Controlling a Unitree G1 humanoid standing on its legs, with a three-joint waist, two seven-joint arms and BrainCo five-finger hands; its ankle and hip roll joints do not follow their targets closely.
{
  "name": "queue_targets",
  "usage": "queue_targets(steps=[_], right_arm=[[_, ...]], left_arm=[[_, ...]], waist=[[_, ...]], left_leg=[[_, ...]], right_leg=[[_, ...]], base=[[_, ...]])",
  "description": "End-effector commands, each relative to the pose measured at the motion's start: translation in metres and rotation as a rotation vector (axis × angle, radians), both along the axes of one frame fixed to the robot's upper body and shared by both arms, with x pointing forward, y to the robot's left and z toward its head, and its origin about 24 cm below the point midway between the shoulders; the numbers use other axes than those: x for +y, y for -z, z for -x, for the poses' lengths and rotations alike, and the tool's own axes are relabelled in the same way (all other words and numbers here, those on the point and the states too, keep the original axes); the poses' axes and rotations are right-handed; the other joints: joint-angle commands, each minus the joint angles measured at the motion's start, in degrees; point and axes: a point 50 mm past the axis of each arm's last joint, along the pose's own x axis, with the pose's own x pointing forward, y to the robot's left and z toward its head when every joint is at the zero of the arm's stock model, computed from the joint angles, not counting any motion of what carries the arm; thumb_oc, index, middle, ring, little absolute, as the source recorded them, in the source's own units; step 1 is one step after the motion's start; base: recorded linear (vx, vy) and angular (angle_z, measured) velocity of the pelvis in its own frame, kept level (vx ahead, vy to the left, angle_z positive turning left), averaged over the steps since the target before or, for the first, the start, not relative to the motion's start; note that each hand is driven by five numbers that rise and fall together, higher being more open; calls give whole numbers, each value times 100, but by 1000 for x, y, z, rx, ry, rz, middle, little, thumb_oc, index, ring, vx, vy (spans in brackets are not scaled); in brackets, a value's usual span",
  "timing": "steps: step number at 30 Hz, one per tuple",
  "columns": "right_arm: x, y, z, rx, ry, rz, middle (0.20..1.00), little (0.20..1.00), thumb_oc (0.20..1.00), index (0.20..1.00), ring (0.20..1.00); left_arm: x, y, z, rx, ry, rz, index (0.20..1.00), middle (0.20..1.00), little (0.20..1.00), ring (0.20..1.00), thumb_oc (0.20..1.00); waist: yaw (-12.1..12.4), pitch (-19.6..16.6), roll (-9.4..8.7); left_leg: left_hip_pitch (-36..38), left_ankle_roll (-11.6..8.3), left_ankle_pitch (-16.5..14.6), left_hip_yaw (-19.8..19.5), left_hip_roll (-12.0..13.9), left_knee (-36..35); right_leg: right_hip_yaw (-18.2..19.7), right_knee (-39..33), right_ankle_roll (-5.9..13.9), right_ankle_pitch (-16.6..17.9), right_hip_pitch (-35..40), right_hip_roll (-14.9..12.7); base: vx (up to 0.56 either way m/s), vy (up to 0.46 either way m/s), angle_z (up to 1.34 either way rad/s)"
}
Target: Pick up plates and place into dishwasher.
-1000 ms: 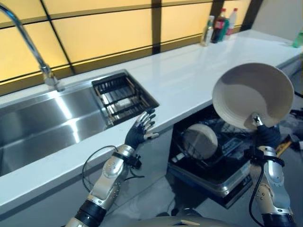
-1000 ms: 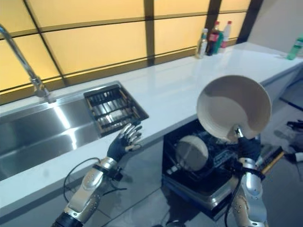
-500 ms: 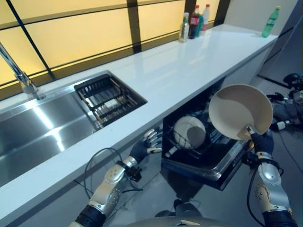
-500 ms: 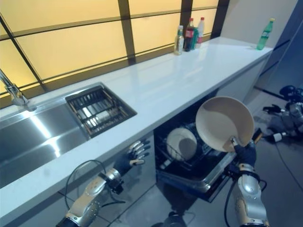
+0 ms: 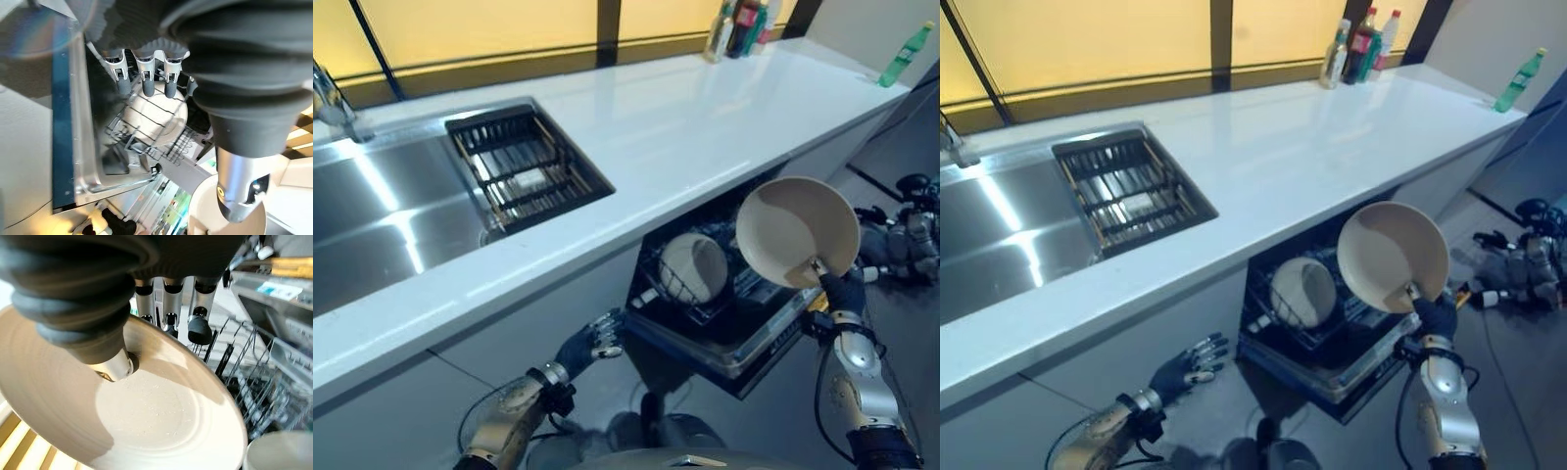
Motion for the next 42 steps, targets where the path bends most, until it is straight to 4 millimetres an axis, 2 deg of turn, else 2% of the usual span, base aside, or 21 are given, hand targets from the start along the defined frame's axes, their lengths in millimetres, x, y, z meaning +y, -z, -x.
queue_targets(steps=[1, 3, 7, 10, 16, 21, 26, 30, 35, 42], right_arm=[[-3, -44, -24, -203, -3, 68, 200, 200, 200, 200, 200], [-5, -43, -25, -197, 19, 61, 200, 200, 200, 200, 200], [-11, -41, -25, -187, 85, 81, 200, 200, 200, 200, 200], [-23, -47, -28, -183, 173, 135, 200, 200, 200, 200, 200], [-49, -51, -28, -148, 293, 172, 200, 200, 200, 200, 200], [-63, -61, -42, -111, 351, 206, 200, 200, 200, 200, 200], [-71, -64, -47, -83, 405, 230, 200, 200, 200, 200, 200], [-77, -67, -51, -44, 432, 283, 200, 200, 200, 200, 200], [-90, -85, -62, -7, 486, 307, 200, 200, 200, 200, 200], [-109, -103, -65, 46, 544, 390, 200, 200, 200, 200, 200]], left_arm=[[15, -10, -11, -96, 1, -91, 1000, 1000, 1000, 1000, 1000], [27, -4, -9, -85, 5, -190, 1000, 1000, 1000, 1000, 1000], [44, 3, -9, -44, -32, -255, 1000, 1000, 1000, 1000, 1000], [51, -5, -16, -101, -28, -266, 1000, 1000, 1000, 1000, 1000], [47, -28, -29, -194, -22, -179, 1000, 1000, 1000, 1000, 1000], [36, -50, -45, -303, 54, -153, 1000, 1000, 1000, 1000, 1000], [29, -57, -46, -317, 82, -100, 1000, 1000, 1000, 1000, 1000], [25, -60, -49, -343, 125, -141, 1000, 1000, 1000, 1000, 1000], [30, -67, -56, -347, 138, -196, 1000, 1000, 1000, 1000, 1000], [30, -69, -56, -337, 158, -205, 1000, 1000, 1000, 1000, 1000]], waist=[[37, 310, -13], [71, 403, -29], [125, 583, 22], [177, 733, 102], [282, 919, 248], [353, 1109, 388], [399, 1161, 497], [434, 1168, 577], [525, 1277, 655], [625, 1399, 837]], left_leg=[[-118, 833, -167, 28, -415, -97], [-265, 804, -146, 5, -346, 40], [-507, 778, -156, -77, -264, 282], [-685, 737, -110, -114, -209, 386], [-858, 660, -48, -218, -177, 437], [-1073, 584, -24, -272, -116, 568], [-995, 532, 0, -269, -100, 544], [-1017, 518, 8, -305, -115, 536], [-1230, 505, -31, -388, -92, 740], [-1398, 482, -65, -507, -61, 906]], right_leg=[[188, 430, 670, -78, -227, -299], [149, 479, 658, -52, -297, -285], [151, 511, 615, -44, -326, -232], [117, 512, 571, -47, -357, -217], [20, 526, 507, -98, -371, -197], [-67, 563, 450, -125, -458, -205], [-117, 510, 396, -161, -343, -212], [-147, 535, 397, -193, -339, -252], [-211, 603, 397, -203, -414, -297], [-311, 733, 387, -283, -470, -350]], base=[[-25, -147, 8], [-24, -149, 15], [-45, -104, 12], [-82, -65, 10], [-36, -58, 2], [-68, -24, 8], [22, -3, 3], [0, 0, 0], [-12, -59, 3], [5, -22, 8]])
